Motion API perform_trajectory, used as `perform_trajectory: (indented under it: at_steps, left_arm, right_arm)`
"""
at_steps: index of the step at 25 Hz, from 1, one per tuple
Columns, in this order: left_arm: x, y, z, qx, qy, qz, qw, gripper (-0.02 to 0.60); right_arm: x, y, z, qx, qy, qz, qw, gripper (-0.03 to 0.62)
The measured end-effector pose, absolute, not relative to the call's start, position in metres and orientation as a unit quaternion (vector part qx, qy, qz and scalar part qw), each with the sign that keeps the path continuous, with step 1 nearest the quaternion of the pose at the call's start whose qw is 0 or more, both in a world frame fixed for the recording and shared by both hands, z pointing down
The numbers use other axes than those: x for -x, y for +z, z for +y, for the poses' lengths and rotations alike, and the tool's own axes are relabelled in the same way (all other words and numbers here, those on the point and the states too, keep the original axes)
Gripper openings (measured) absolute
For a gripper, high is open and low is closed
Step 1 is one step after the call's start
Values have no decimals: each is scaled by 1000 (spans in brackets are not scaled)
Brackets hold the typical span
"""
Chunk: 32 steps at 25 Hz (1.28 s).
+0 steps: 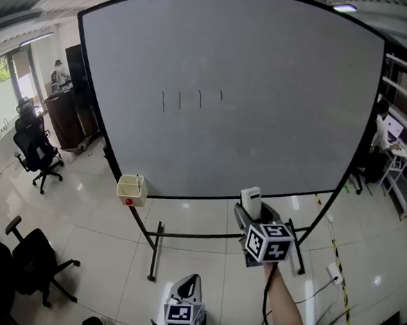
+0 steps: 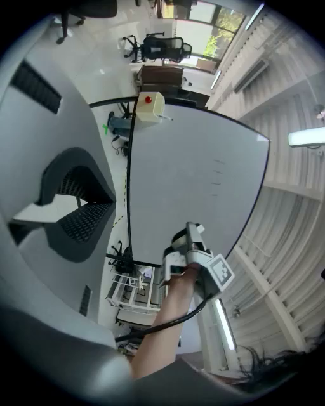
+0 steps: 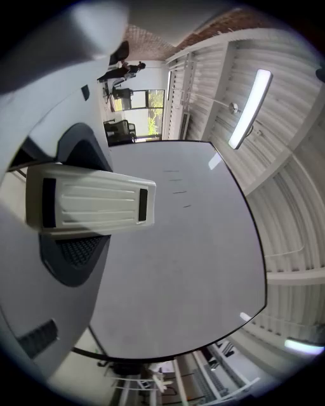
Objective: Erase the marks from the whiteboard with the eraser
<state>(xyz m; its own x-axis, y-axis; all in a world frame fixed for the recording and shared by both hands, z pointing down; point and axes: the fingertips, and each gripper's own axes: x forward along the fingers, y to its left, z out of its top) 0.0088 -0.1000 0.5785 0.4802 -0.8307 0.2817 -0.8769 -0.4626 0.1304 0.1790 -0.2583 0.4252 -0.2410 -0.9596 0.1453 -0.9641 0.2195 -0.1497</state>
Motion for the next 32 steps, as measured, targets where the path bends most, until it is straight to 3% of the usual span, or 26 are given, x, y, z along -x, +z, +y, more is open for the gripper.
perform_trajectory:
  at_steps: [5, 10, 19, 28, 32]
  left_arm:
    - [21, 564, -189, -856, 74, -498, 115, 0]
    - [52, 533, -277, -863, 52, -495, 92, 0]
    - [83, 547, -343, -857, 59, -497, 120, 0]
    - [68, 544, -363, -861, 53, -488, 130, 0]
    - [56, 542, -361, -866, 51, -480, 129, 0]
  right_arm:
    - [-199, 304, -385, -666, 5, -746, 4, 287]
    - [-212, 245, -473, -725, -40, -686, 45, 287]
    - [-216, 238, -504, -791, -56, -607, 51, 285]
    - [-118, 289, -524, -731, -113, -645, 192, 287]
    - [-161, 251, -504, -749, -99, -641, 133, 288]
